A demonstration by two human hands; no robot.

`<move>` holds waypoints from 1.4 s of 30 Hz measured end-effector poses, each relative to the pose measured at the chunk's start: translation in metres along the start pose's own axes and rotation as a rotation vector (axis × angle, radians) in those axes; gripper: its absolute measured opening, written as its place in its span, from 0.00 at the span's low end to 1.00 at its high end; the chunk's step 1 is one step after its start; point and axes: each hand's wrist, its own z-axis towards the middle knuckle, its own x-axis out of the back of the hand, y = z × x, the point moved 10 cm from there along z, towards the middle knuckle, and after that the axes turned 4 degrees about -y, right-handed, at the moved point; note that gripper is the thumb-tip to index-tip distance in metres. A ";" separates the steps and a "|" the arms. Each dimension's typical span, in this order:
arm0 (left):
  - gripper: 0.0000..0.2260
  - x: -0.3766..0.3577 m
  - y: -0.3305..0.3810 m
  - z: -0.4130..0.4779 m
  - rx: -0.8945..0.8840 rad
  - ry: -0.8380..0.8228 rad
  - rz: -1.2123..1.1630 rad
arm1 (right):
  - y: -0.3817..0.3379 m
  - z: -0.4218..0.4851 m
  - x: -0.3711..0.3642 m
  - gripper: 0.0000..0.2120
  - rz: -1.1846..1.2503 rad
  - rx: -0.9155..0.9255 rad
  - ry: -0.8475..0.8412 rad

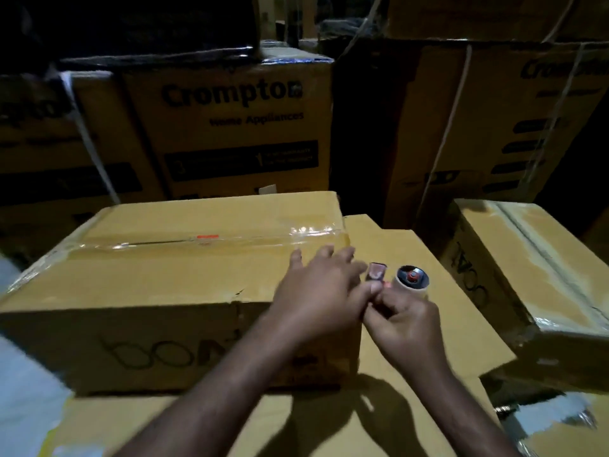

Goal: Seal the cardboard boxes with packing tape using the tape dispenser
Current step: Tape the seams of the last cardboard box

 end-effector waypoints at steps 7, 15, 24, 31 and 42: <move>0.13 -0.011 -0.020 -0.108 0.130 0.408 0.122 | -0.055 -0.067 -0.048 0.02 0.119 0.212 -0.201; 0.20 -0.039 -0.045 -0.191 0.542 0.535 0.022 | -0.074 -0.050 -0.069 0.07 0.324 0.314 -0.479; 0.35 -0.058 -0.060 -0.215 0.737 0.738 -0.528 | 0.052 0.096 -0.111 0.42 0.198 -0.245 -0.530; 0.39 -0.065 -0.082 -0.273 0.932 1.180 -0.865 | 0.018 0.048 -0.141 0.34 0.452 -0.199 -0.711; 0.33 -0.074 -0.118 -0.330 1.252 1.453 -0.946 | -0.018 0.009 -0.163 0.17 0.633 -0.354 -0.972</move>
